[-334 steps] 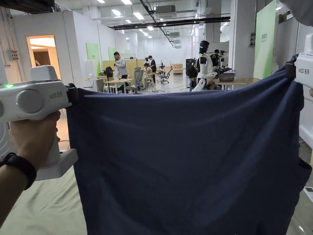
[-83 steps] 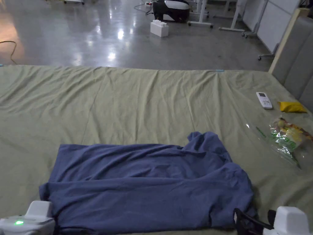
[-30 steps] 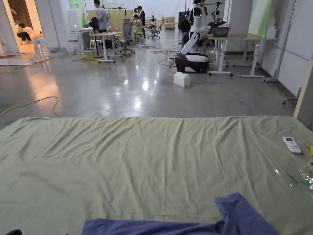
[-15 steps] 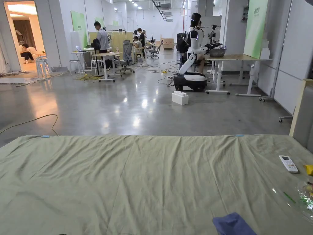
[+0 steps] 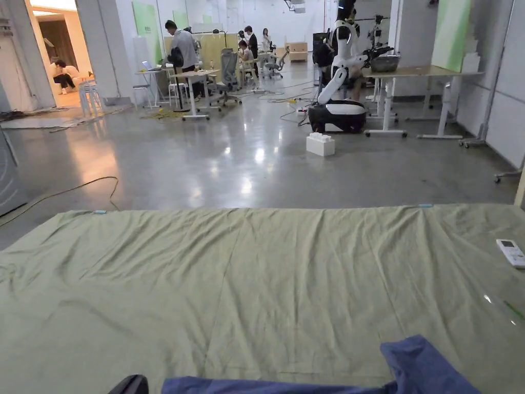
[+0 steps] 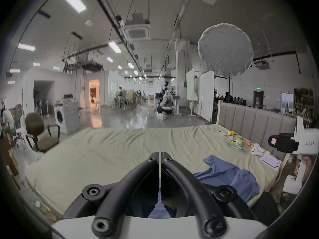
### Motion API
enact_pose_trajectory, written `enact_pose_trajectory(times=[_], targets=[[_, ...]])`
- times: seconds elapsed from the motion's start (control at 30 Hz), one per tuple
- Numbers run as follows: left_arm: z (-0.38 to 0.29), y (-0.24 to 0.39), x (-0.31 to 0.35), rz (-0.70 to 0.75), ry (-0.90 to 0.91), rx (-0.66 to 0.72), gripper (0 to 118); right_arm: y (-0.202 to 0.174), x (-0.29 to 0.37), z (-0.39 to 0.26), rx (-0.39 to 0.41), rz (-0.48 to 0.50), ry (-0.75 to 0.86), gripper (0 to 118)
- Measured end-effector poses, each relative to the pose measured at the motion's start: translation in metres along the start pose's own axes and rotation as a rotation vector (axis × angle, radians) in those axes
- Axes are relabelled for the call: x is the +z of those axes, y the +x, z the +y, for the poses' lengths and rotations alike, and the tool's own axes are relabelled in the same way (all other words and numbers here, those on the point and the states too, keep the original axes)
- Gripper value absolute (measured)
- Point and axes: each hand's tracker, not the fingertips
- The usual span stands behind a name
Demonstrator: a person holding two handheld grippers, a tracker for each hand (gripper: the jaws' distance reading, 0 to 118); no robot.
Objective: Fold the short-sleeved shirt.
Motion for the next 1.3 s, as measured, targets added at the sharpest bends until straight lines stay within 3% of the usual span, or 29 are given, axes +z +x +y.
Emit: enact_pose_trajectory(times=[0.17,0.23,0.3,0.33,0.37,0.4,0.57,0.7,0.8,0.87,0.93,1.1,1.13,1.17,1.2,1.23,1.27,1.3], targets=[[-0.039,-0.039,-0.064,-0.079,-0.231,0.243,2,0.007,-0.007,-0.016,-0.016,-0.006,-0.065,0],[-0.058,-0.055,-0.093,-0.076,-0.283,0.268,3,0.011,-0.010,-0.024,-0.021,-0.016,-0.102,0],[-0.073,-0.067,-0.126,-0.049,-0.310,0.250,19,0.014,-0.012,-0.030,-0.021,-0.030,-0.131,0],[-0.080,-0.074,-0.148,-0.048,-0.350,0.238,41,0.017,-0.013,-0.033,-0.028,-0.036,-0.148,0],[-0.087,-0.082,-0.172,-0.041,-0.399,0.253,55,0.020,-0.016,-0.036,-0.038,-0.043,-0.167,0],[-0.094,-0.090,-0.195,-0.035,-0.454,0.261,62,0.023,-0.018,-0.039,-0.053,-0.048,-0.182,0],[-0.138,-0.117,-0.299,0.052,-0.661,0.284,63,0.034,-0.029,-0.049,-0.093,-0.075,-0.246,0],[-0.161,-0.120,-0.341,0.061,-0.702,0.258,62,0.037,-0.032,-0.054,-0.081,-0.085,-0.298,0],[-0.174,-0.117,-0.357,0.051,-0.796,0.268,30,0.037,-0.036,-0.059,-0.052,-0.099,-0.333,0],[-0.176,-0.111,-0.356,0.104,-0.784,0.205,24,0.038,-0.039,-0.063,-0.045,-0.106,-0.347,0],[-0.174,-0.104,-0.357,0.067,-0.789,0.152,16,0.041,-0.043,-0.067,-0.058,-0.097,-0.361,0],[-0.178,-0.078,-0.372,0.084,-0.887,0.004,11,0.053,-0.076,-0.065,-0.086,-0.071,-0.384,0],[-0.180,-0.075,-0.376,0.092,-0.904,-0.035,11,0.059,-0.091,-0.061,-0.081,-0.071,-0.383,3],[-0.182,-0.073,-0.379,0.097,-0.920,-0.065,11,0.070,-0.111,-0.055,-0.067,-0.066,-0.400,16],[-0.181,-0.071,-0.381,0.098,-0.925,-0.064,11,0.079,-0.130,-0.051,-0.065,-0.065,-0.418,41],[-0.179,-0.070,-0.384,0.095,-0.936,-0.069,11,0.094,-0.154,-0.049,-0.065,-0.059,-0.434,74],[-0.177,-0.070,-0.384,0.088,-0.948,-0.083,11,0.112,-0.183,-0.051,-0.104,-0.033,-0.534,85],[-0.177,-0.069,-0.384,0.078,-0.961,-0.077,11,0.124,-0.207,-0.050,-0.102,-0.033,-0.571,85]])
